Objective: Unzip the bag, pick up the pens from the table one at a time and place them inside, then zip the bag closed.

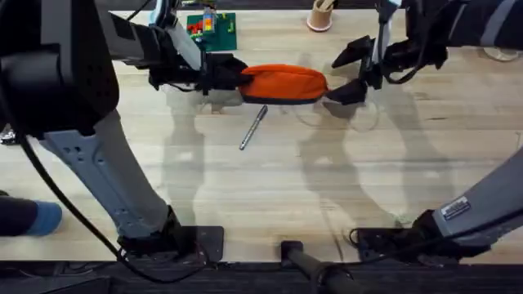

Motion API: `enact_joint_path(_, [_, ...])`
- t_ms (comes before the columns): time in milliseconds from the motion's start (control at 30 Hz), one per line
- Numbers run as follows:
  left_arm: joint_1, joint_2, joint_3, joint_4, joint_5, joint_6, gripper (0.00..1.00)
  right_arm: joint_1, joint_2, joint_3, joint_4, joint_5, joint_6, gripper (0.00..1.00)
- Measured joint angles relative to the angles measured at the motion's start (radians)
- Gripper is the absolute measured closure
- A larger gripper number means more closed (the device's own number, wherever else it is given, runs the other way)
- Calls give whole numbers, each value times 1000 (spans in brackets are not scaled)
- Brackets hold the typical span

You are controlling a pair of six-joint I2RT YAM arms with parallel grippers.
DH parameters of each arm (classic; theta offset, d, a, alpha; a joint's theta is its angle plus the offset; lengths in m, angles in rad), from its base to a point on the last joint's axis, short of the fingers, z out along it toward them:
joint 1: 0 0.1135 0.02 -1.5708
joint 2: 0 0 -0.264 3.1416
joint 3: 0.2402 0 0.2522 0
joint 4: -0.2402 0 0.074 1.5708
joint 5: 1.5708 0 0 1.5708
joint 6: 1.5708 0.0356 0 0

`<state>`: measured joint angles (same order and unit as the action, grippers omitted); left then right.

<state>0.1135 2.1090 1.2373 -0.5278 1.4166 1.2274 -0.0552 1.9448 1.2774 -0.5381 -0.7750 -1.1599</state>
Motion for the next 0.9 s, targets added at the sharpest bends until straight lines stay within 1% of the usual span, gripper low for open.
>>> enact_joint_path(133, [0,0,0,0,0,0,959,0,49,1,18,1,0,13])
enact_joint_path(233, [0,0,0,0,0,0,959,0,75,1,21,1,1,41])
enact_joint_path(567, [0,0,0,0,0,0,959,3,78,1,24,0,1,86])
enact_joint_path(900, [0,0,0,0,0,0,959,21,78,1,38,1,1,95])
